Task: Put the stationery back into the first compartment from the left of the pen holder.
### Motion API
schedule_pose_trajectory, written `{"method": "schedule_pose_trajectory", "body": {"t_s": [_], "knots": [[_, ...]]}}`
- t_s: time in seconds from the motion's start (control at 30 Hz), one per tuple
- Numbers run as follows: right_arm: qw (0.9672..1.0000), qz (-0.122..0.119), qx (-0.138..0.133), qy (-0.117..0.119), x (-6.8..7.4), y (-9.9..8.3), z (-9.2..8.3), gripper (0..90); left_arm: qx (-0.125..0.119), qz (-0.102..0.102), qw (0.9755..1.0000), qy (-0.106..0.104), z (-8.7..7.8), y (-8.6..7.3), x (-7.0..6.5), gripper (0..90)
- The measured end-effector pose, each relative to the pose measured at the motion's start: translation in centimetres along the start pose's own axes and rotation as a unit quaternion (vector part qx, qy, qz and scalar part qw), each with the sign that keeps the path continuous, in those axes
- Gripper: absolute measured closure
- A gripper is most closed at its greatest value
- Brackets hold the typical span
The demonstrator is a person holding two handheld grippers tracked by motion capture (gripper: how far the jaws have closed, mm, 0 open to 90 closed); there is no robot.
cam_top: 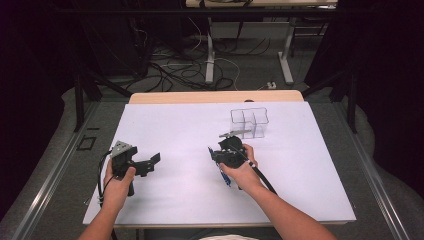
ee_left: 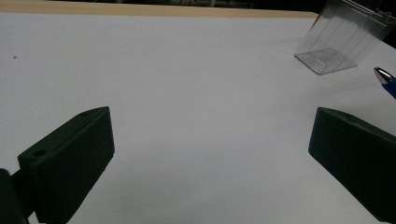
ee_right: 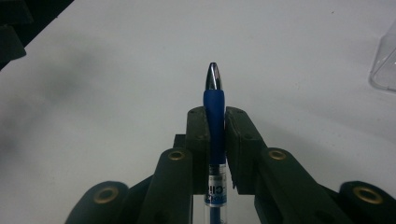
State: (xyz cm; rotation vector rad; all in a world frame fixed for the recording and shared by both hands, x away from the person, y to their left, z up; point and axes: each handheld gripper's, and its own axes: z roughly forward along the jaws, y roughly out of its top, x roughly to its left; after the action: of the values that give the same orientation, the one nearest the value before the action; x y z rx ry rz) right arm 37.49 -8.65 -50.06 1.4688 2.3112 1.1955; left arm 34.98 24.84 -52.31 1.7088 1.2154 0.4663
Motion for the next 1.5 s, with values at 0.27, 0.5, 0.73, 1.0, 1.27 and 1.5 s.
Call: {"method": "schedule_pose_trajectory", "body": {"t_s": [0.27, 0.5, 0.73, 1.0, 1.27, 1.5], "knots": [[0.9994, -0.010, -0.032, -0.006, -0.1, 0.9, -1.1, 80.4, -0.003, 0.031, 0.9993, -0.020, 0.2, 0.6, -2.0, 0.2], [0.9984, -0.020, -0.052, -0.013, -0.1, 1.4, -2.1, 80.3, -0.005, 0.036, 0.9986, -0.039, 0.3, 0.8, -3.4, 0.4], [0.9972, -0.024, -0.067, -0.024, -0.5, 2.1, -3.0, 80.4, 0.003, 0.036, 0.9985, -0.042, 0.5, 0.6, -3.5, 2.0], [0.9949, -0.021, -0.092, -0.036, -1.2, 3.3, -4.3, 80.4, 0.004, 0.039, 0.9982, -0.046, 0.6, 0.5, -3.9, 4.3], [0.9909, -0.033, -0.115, -0.062, -1.9, 5.0, -5.4, 80.4, 0.004, 0.038, 0.9979, -0.052, 0.7, 0.5, -4.1, 9.4], [0.9872, -0.033, -0.130, -0.086, -2.9, 6.7, -5.8, 80.4, 0.008, 0.041, 0.9978, -0.051, 0.8, 0.4, -4.2, 12.0]]}}
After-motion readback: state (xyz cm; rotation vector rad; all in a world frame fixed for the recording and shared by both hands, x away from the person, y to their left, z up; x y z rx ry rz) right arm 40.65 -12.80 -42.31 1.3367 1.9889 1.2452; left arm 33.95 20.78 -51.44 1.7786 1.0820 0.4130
